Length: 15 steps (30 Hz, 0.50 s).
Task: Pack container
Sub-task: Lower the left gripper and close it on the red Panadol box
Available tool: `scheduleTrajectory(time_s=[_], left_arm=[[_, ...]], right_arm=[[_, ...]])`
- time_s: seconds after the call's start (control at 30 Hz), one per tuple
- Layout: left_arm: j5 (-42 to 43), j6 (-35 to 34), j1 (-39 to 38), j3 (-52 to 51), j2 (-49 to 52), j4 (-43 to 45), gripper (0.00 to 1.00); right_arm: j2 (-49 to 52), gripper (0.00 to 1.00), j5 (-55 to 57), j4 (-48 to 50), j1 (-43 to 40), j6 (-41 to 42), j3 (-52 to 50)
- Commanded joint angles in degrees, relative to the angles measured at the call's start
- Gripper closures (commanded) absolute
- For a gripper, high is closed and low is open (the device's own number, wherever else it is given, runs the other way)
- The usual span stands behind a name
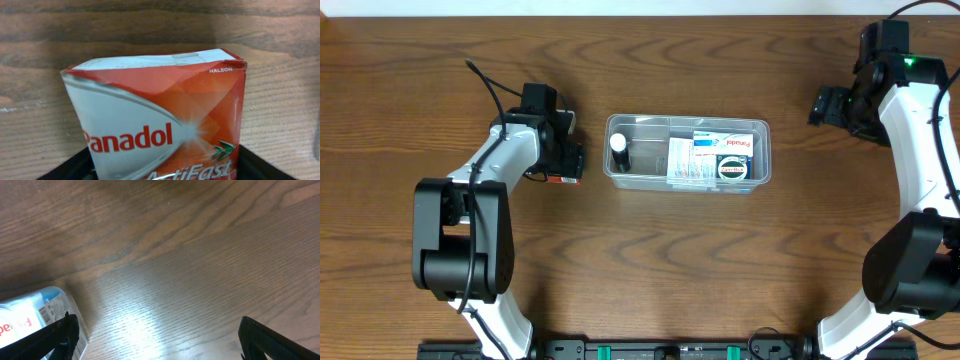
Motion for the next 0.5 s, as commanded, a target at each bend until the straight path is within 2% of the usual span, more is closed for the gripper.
scheduleTrajectory(time_s=[0.0, 0.27, 0.47], left_arm=[[-0.7, -0.2, 0.1, -0.5, 0.5, 0.3, 0.37], [-0.7, -0.6, 0.1, 0.5, -0.5, -0.5, 0.37], [-6.3, -3.9, 0.1, 3.1, -6.6, -3.5, 0.37]], right_arm=[[-0.1, 0.01, 0.6, 0.0, -0.2, -0.7, 0.6], [-0.1, 0.01, 0.6, 0.0, -0.2, -0.7, 0.6], [-0.1, 0.01, 0.6, 0.0, -0.2, -0.7, 0.6]])
